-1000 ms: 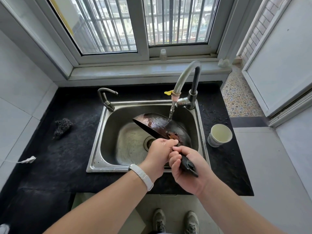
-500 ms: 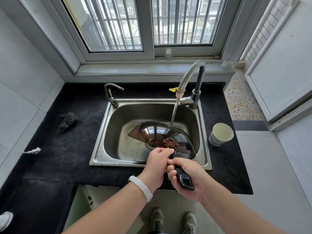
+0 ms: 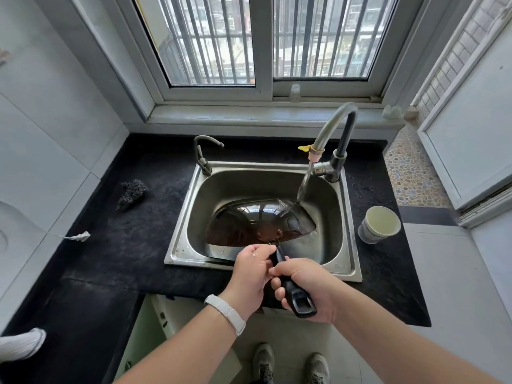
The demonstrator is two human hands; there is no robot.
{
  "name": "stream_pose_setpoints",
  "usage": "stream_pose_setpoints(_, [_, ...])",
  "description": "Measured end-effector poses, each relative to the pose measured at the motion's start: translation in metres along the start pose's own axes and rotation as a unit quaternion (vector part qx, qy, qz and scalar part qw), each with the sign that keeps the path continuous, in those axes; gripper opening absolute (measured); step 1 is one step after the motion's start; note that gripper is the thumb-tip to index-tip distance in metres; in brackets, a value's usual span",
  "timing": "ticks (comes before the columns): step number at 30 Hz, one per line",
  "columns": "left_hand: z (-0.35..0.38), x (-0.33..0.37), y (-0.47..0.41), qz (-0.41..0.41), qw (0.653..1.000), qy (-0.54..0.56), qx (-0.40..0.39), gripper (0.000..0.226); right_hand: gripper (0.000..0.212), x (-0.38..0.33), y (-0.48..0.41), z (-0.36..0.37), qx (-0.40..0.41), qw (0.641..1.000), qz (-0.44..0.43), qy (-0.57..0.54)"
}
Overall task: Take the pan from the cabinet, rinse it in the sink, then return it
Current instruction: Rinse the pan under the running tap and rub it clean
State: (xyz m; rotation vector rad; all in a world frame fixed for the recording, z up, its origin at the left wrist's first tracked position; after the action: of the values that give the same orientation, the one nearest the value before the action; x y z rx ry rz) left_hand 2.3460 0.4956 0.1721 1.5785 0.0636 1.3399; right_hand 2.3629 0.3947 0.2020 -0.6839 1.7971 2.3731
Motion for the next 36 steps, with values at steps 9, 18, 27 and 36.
stream_pose_setpoints(9, [-0.020,0.015,-0.002,0.021,0.999,0.033,0.020,0.006,0.020,-0.011,0.000,0.020,-0.026,0.998,-0.013,0.063])
stream_pose_setpoints(18, [-0.022,0.025,-0.010,0.035,0.999,0.036,0.007,0.007,0.008,-0.030,-0.004,0.027,-0.022,0.977,-0.089,0.192])
stream_pose_setpoints(27, [-0.012,0.025,-0.017,0.060,0.998,0.000,0.025,0.014,0.011,-0.031,-0.006,0.019,-0.016,0.991,-0.065,0.112])
stream_pose_setpoints(36, [0.000,0.015,-0.019,0.016,0.999,-0.038,-0.009,0.029,0.006,-0.013,-0.012,0.011,-0.116,0.980,0.076,-0.144])
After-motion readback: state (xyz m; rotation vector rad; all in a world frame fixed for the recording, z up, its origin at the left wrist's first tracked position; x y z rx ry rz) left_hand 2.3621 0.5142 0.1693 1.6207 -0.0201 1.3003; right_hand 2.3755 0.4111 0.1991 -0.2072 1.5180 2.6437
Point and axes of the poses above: each hand's wrist, its own y-axis away from the middle knuckle, its own z-axis out of the palm, x = y × z, the point moved 4 cm from there along -y, towards the middle knuckle, and after that the axes turned 13 degrees about x, right-handed, at the moved point
